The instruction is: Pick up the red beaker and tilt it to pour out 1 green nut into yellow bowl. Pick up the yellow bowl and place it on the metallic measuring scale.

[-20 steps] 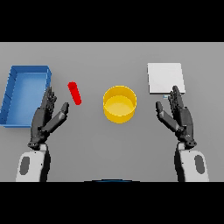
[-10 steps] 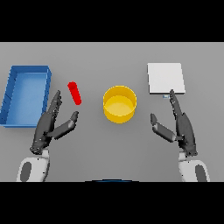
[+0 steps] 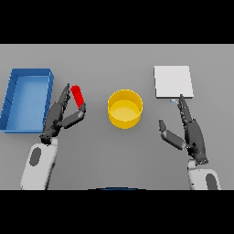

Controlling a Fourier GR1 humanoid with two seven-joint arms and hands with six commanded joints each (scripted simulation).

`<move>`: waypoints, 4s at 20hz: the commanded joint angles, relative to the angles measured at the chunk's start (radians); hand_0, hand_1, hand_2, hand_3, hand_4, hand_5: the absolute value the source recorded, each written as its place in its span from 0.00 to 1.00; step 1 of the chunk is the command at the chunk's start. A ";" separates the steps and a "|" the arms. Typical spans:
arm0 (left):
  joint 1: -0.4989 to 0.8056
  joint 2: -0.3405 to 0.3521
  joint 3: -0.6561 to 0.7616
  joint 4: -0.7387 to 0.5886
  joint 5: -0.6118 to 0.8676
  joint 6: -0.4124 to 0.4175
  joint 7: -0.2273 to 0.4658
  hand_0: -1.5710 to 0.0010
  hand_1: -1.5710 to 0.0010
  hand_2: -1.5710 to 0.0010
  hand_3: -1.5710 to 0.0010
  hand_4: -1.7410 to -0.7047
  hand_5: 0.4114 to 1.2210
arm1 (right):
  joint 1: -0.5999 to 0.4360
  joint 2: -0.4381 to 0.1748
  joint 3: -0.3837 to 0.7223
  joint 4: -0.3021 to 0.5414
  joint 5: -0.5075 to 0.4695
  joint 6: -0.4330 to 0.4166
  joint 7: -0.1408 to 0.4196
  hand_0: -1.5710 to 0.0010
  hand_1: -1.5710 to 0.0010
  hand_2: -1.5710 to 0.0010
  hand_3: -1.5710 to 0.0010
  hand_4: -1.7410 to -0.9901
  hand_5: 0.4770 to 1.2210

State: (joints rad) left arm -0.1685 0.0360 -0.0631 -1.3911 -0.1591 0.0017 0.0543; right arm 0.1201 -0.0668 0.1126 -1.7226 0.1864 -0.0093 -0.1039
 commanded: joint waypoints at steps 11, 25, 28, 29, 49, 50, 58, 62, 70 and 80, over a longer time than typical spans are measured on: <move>-0.218 -0.011 0.072 0.292 0.009 0.014 -0.068 1.00 1.00 1.00 1.00 0.41 0.36 | -0.010 0.003 -0.010 0.013 -0.010 -0.002 0.004 1.00 1.00 1.00 1.00 0.54 0.28; -0.345 -0.051 0.117 0.461 -0.023 0.109 -0.163 0.36 0.35 0.35 0.35 0.29 0.78 | -0.023 -0.006 -0.017 0.005 -0.007 -0.006 0.028 1.00 1.00 1.00 1.00 0.61 0.28; -0.324 -0.063 0.122 0.454 -0.030 0.111 -0.227 0.19 0.18 0.18 0.18 0.28 0.89 | -0.019 0.004 -0.006 0.020 -0.002 -0.003 0.008 1.00 1.00 1.00 1.00 0.60 0.28; -0.327 -0.066 0.122 0.458 -0.037 0.119 -0.239 0.15 0.15 0.14 0.14 0.23 0.89 | -0.026 -0.001 -0.013 0.017 -0.007 -0.003 0.014 1.00 1.00 1.00 1.00 0.59 0.27; -0.413 0.142 -0.177 0.232 -0.195 0.055 -0.009 0.01 0.01 0.01 0.01 0.01 0.87 | -0.013 -0.009 0.011 -0.005 0.058 -0.028 0.011 1.00 1.00 1.00 1.00 0.66 0.31; -0.438 0.159 -0.204 0.241 -0.227 0.050 0.011 0.00 0.00 0.00 0.00 0.01 0.87 | -0.002 -0.007 0.015 -0.006 0.057 -0.023 0.008 1.00 1.00 1.00 1.00 0.66 0.31; -0.638 0.264 -0.499 0.352 -0.536 -0.016 0.022 0.00 0.00 0.00 0.00 0.00 0.95 | -0.010 0.003 0.020 -0.003 0.054 -0.020 0.004 1.00 1.00 1.00 1.00 0.63 0.33; -0.749 0.283 -0.621 0.426 -0.625 -0.102 -0.017 0.00 0.00 0.00 0.00 0.09 0.98 | -0.006 0.004 0.018 -0.004 0.054 -0.022 -0.001 1.00 1.00 1.00 1.00 0.64 0.31; -0.935 0.247 -0.836 0.537 -0.739 -0.267 -0.045 0.00 0.00 0.00 0.00 0.03 1.00 | -0.015 0.027 0.013 0.014 0.055 -0.045 0.003 1.00 1.00 1.00 1.00 0.72 0.23; -1.068 0.238 -1.097 0.602 -0.890 -0.291 -0.110 0.00 0.00 0.00 0.00 0.01 1.00 | -0.021 0.021 0.012 -0.001 0.067 -0.055 0.012 1.00 1.00 1.00 1.00 0.76 0.20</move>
State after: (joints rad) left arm -1.2370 0.2744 -1.1600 -0.7898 -1.0462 -0.2906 -0.0549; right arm 0.0993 -0.0457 0.1244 -1.7233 0.2534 -0.0640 -0.0936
